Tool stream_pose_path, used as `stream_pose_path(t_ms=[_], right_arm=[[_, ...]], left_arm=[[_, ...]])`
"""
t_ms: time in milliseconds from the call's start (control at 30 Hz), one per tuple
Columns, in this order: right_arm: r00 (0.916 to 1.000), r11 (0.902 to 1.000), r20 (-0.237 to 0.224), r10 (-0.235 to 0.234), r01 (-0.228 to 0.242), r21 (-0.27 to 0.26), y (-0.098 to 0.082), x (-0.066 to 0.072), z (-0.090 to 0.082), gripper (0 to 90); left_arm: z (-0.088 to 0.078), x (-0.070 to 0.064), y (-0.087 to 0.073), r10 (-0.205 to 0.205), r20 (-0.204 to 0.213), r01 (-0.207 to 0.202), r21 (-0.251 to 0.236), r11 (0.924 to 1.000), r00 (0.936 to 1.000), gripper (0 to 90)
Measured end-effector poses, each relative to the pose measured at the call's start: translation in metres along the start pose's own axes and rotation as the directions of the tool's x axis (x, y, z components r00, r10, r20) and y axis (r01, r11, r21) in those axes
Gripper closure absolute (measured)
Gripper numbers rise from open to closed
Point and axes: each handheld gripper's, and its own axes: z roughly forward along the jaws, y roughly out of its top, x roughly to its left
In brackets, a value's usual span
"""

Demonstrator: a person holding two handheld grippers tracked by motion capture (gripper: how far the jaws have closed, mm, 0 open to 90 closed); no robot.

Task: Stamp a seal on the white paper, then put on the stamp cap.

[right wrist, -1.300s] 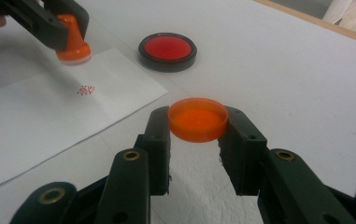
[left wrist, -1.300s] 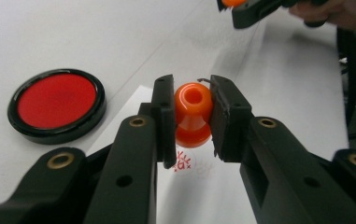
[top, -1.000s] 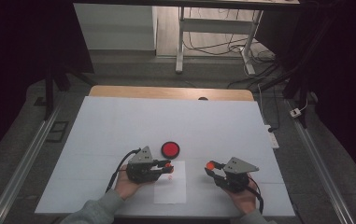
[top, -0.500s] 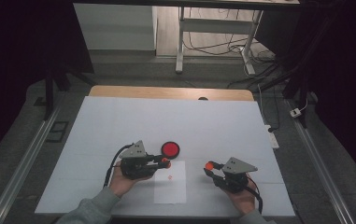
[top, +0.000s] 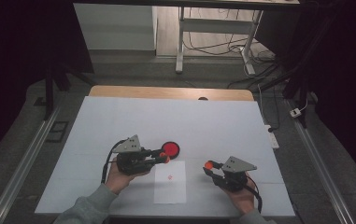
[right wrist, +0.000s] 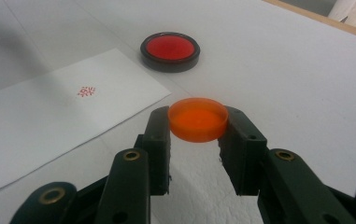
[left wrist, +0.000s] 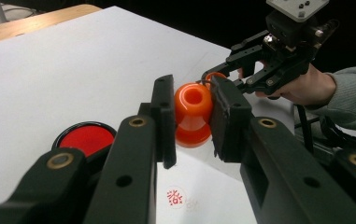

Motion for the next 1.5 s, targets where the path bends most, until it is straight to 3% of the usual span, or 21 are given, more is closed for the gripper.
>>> stream_pose_path(t_ms=[433,633,900,1300,1500], right_arm=[[0.9999,0.9999,-0.007,-0.016,0.016,0.003,0.003,0.007,0.001,64.0],[0.9996,0.9995,-0.019,-0.023,0.022,-0.020,0.004,0.011,0.002,64.1],[0.9990,0.9994,-0.025,-0.036,0.036,-0.006,0.007,0.015,0.005,64.0],[0.9972,0.9996,-0.072,-0.022,0.021,-0.021,0.010,0.021,0.011,64.0],[0.9950,0.9990,-0.090,-0.042,0.041,-0.017,0.014,0.029,0.017,64.0]], left_arm=[[0.000,-0.003,0.001,0.011,-0.001,-0.011,0.002,0.9999,0.9999,72.0],[0.000,-0.003,0.001,0.012,-0.005,-0.012,0.004,0.9999,0.9999,72.0],[0.001,-0.005,0.001,0.013,-0.004,-0.013,0.006,0.9999,0.9999,72.0],[0.003,-0.002,-0.002,-0.004,0.003,0.004,0.012,0.9999,1.0000,72.0],[0.004,-0.004,-0.002,0.004,-0.001,-0.004,0.016,0.9999,1.0000,72.0]])
